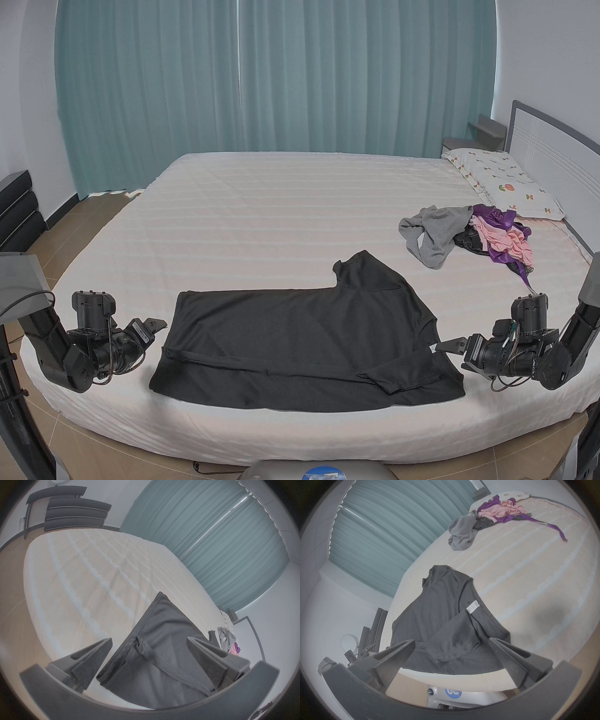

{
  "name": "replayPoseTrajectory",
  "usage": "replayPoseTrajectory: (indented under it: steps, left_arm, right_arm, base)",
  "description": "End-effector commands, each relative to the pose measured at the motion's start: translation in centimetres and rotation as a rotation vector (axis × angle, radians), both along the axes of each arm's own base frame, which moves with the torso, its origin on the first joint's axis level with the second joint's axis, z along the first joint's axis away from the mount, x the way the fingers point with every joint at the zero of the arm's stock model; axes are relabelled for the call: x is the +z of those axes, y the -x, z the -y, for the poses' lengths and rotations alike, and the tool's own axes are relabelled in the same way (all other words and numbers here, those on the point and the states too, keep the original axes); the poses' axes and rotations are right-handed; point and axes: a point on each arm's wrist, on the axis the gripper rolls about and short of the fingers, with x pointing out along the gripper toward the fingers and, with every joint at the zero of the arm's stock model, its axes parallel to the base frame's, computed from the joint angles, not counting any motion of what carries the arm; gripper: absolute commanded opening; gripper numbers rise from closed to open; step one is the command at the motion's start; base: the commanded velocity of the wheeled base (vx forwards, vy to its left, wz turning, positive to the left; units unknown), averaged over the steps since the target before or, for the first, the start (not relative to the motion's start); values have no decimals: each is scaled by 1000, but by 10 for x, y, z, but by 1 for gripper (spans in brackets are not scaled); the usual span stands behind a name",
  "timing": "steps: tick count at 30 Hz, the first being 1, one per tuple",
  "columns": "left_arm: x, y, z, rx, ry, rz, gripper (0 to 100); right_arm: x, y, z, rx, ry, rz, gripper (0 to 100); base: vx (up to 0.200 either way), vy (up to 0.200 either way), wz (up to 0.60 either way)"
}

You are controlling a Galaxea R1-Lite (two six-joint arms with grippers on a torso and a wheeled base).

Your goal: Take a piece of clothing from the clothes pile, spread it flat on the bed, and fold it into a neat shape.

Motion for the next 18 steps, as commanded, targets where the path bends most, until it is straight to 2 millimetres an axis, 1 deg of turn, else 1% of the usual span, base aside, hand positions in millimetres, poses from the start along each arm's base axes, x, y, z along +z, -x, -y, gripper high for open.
replayPoseTrajectory:
  steps: [1,5,11,15,18]
  left_arm:
    - [-2,1,0,-7,6,-9,100]
    - [-4,1,0,-19,22,-18,100]
    - [-7,12,2,-75,69,-54,100]
    - [-10,23,5,-107,96,-87,100]
    - [-11,23,6,-75,140,-97,100]
  right_arm:
    - [-8,1,1,-2,1,-35,100]
    - [-8,3,1,-2,2,-36,100]
    - [-7,7,-1,-2,-4,-45,100]
    - [0,14,-14,-36,-88,-76,100]
    - [-3,22,-27,-44,-140,-137,100]
  base:
    - [0,0,0]
    - [0,0,0]
    - [0,0,0]
    - [0,0,0]
    - [0,0,0]
